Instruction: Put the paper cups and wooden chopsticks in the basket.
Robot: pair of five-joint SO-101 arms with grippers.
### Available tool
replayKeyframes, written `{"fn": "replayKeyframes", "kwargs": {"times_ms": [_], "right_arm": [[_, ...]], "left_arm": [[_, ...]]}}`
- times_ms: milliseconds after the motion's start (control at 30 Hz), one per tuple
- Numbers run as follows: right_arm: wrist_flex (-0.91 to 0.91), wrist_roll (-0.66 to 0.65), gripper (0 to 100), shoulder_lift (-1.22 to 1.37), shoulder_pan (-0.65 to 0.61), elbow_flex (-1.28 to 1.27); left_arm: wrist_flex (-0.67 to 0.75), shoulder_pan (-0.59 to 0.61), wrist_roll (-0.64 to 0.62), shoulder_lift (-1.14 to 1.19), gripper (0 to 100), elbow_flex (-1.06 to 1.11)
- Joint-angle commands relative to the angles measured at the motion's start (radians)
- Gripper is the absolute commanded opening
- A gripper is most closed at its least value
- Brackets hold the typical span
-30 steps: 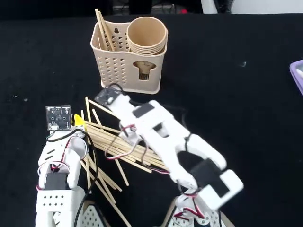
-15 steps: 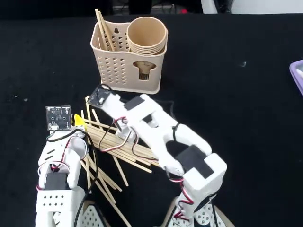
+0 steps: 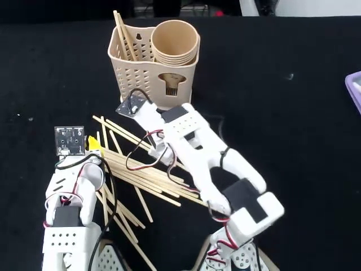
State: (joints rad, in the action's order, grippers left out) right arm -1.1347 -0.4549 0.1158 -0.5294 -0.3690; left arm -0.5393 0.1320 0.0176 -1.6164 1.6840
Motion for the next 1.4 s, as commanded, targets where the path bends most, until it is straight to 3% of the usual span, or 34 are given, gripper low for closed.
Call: {"fn": "replayKeyframes", "kwargs": {"times_ms": [0,100,233,300,567,700,1133,1267,1367], "right_arm": [[-0.009,-0.008,1.5,-0.068,0.009,0.022],[0.037,0.0,4.0,-0.039,-0.023,0.024],[0.114,0.021,20.4,0.042,-0.071,0.033],[0.141,0.015,23.7,0.087,-0.078,0.048],[0.149,0.014,18.4,0.246,-0.074,0.159],[0.149,0.02,0.4,0.243,-0.072,0.166],[-0.063,0.014,1.0,-0.122,0.014,0.16],[-0.015,0.02,1.5,-0.124,-0.031,0.122],[0.095,0.037,10.0,-0.048,-0.075,0.081]], "left_arm": [[-0.005,-0.001,-0.002,-0.011,3,0.024],[-0.005,-0.001,-0.002,-0.011,3,0.024],[-0.005,-0.001,-0.002,-0.011,3,0.024],[-0.005,-0.001,-0.002,-0.011,3,0.024],[-0.005,-0.001,-0.002,-0.011,3,0.024],[-0.005,-0.001,-0.002,-0.011,3,0.024],[-0.005,-0.001,-0.002,-0.011,3,0.024],[-0.005,-0.001,-0.002,-0.011,3,0.022],[-0.005,0.025,-0.003,-0.011,3,0.018]]}}
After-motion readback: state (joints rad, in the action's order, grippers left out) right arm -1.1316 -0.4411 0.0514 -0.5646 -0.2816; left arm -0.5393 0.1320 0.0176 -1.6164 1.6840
